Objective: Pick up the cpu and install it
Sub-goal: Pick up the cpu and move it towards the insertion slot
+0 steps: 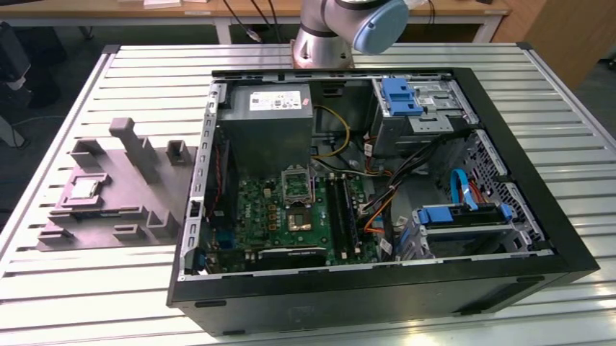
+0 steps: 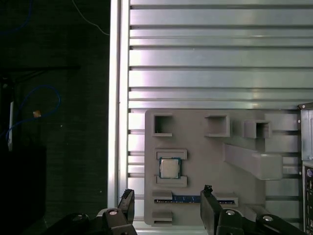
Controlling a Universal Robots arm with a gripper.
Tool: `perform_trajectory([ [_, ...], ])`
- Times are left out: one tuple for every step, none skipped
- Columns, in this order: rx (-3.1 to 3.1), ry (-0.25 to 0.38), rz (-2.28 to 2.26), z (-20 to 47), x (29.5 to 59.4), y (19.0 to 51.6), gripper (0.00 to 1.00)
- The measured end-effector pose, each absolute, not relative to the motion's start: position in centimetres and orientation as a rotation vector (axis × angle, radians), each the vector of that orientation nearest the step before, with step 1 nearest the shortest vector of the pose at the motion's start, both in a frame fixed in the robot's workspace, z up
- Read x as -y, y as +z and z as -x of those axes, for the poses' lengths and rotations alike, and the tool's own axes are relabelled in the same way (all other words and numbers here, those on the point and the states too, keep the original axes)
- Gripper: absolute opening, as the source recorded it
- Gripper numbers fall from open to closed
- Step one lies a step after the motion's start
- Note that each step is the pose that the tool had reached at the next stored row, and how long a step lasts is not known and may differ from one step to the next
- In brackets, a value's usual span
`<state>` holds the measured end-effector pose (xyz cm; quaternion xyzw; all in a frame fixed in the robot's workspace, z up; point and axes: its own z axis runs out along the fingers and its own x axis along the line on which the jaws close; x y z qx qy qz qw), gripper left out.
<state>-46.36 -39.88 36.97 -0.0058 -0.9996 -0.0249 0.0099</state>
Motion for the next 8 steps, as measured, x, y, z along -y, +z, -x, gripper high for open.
perform_trajectory([
  [3.121,-0.078,0.018,46.36,39.88,36.95,0.65],
  [3.121,-0.078,0.018,46.36,39.88,36.93,0.65],
  [3.121,-0.078,0.018,46.36,39.88,36.91,0.65],
  [3.121,-0.078,0.018,46.36,39.88,36.78,0.65],
  [3.121,-0.078,0.018,46.36,39.88,36.69,0.65],
  [3.121,-0.078,0.018,46.36,39.88,36.68,0.65],
  [3.121,-0.078,0.018,46.36,39.88,36.67,0.65],
  [3.121,-0.078,0.018,46.36,39.88,36.65,0.65],
])
